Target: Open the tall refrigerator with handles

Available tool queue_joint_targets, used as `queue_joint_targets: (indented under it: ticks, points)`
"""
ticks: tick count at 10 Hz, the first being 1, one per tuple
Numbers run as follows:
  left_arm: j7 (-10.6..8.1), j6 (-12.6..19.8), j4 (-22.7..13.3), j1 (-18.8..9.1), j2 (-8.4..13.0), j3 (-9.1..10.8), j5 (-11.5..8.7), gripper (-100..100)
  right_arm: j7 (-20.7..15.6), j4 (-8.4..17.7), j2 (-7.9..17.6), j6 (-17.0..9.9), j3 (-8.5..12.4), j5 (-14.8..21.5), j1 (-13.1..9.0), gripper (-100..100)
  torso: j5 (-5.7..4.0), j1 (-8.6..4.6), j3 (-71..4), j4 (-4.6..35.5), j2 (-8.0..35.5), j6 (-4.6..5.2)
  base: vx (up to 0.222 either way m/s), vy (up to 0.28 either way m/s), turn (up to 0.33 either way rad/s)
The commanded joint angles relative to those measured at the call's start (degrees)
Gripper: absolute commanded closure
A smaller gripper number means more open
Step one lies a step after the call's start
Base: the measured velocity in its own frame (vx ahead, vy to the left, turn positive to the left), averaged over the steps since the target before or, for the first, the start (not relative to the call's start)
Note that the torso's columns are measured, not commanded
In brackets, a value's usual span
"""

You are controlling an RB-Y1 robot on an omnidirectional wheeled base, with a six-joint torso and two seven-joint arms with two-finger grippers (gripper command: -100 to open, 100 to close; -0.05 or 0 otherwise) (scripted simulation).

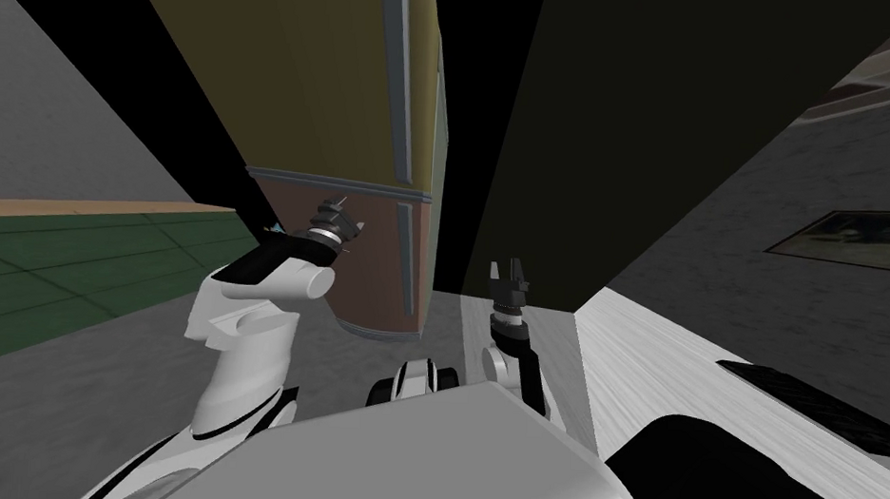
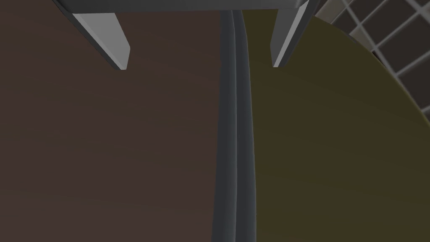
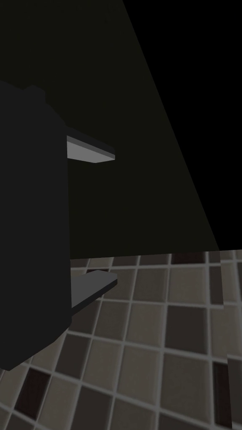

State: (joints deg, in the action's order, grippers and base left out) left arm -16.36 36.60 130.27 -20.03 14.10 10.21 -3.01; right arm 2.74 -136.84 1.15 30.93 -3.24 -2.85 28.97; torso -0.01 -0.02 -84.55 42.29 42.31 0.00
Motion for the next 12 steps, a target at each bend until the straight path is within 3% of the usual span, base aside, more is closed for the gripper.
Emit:
queue_joint_targets:
  ticks: [1, 2, 5, 6, 7, 9, 12]
  points:
    - [-1.01, 4.06, -0.18, -3.06, 0.28, 1.32, 0.06, -100, 0.00, 0.00, 0.00, 0.00, 0.00, 0.00, 0.00, 0, 0.04, 0.13, -0.01, -0.01, -0.02, -0.01, -0.013, -0.068, 0.052]
    - [-1.01, 5.26, -0.18, -3.06, 0.28, 1.32, 0.06, -100, 0.00, 0.00, 0.00, 0.00, 0.00, 0.00, 0.00, 0, 0.02, 0.03, -0.02, 0.00, -0.02, -0.01, -0.009, -0.066, 0.030]
    - [-2.56, 10.44, -0.84, -8.06, 0.37, 3.46, 0.48, -100, 0.00, 0.00, 0.00, 0.00, 0.00, 0.00, 0.00, 0, 0.00, -0.01, -0.04, -0.02, -0.06, 0.00, 0.000, -0.083, 0.035]
    - [-2.56, 12.00, -0.84, -8.16, 0.37, 3.46, 0.48, -100, 0.00, 0.00, 0.00, 0.00, 0.00, 0.00, 0.00, 0, 0.01, 0.01, -0.04, -0.02, -0.06, 0.00, -0.001, -0.069, 0.019]
    - [-3.28, 13.58, -1.19, -10.61, 0.35, 4.54, 0.69, -100, 0.00, 0.00, 0.00, 0.00, 0.00, 0.00, 0.00, 0, 0.03, 0.07, -0.02, -0.01, -0.02, -0.01, -0.007, -0.077, 0.037]
    - [-3.28, 15.33, -1.19, -10.61, 0.35, 4.54, 0.69, -100, 0.00, 0.00, 0.00, 0.00, 0.00, 0.00, 0.00, 0, 0.02, 0.05, 0.00, 0.00, 0.00, 0.00, -0.003, -0.048, 0.007]
    - [-4.62, 20.59, -1.89, -15.29, 0.14, 6.70, 1.10, -100, 0.00, 0.00, 0.00, 0.00, 0.00, 0.00, 0.00, 0, 0.00, -0.01, -0.02, -0.01, -0.03, 0.00, -0.002, -0.060, 0.026]
